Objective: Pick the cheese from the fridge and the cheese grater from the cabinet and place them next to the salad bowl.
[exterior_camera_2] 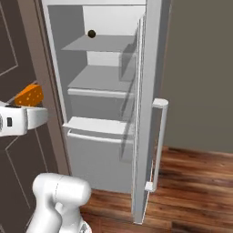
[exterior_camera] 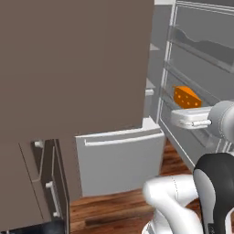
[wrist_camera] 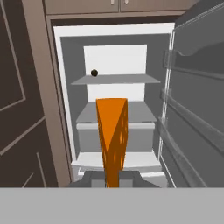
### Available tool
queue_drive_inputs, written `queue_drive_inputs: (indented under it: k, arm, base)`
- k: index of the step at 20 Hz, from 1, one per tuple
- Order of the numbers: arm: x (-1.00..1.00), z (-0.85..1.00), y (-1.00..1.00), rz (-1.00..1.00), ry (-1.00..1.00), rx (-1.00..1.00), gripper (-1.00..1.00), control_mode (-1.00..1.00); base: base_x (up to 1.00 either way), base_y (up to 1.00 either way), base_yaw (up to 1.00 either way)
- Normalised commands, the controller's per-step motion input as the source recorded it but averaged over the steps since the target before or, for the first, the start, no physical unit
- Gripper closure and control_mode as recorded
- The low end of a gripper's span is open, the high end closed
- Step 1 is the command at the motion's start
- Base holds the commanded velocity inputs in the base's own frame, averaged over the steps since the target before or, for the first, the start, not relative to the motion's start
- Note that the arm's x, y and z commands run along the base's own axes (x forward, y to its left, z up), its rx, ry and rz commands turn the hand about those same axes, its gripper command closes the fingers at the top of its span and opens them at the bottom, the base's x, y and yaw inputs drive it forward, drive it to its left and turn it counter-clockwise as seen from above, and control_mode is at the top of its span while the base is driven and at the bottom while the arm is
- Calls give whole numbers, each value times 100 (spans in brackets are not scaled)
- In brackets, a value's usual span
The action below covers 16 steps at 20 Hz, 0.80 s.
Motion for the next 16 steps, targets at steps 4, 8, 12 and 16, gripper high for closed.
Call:
queue_drive_inputs:
  k: [4, 8, 12, 16]
  arm:
    - [0, 0, 0, 0, 0, 0, 100, 100]
    - [0, 0, 0, 0, 0, 0, 100, 100]
    - [0, 0, 0, 0, 0, 0, 100, 100]
    - [0, 0, 0, 0, 0, 0, 100, 100]
  base:
    - [-100, -13, -11]
    - [-100, -16, -13]
    - [-100, -13, -14]
    - [-100, -10, -15]
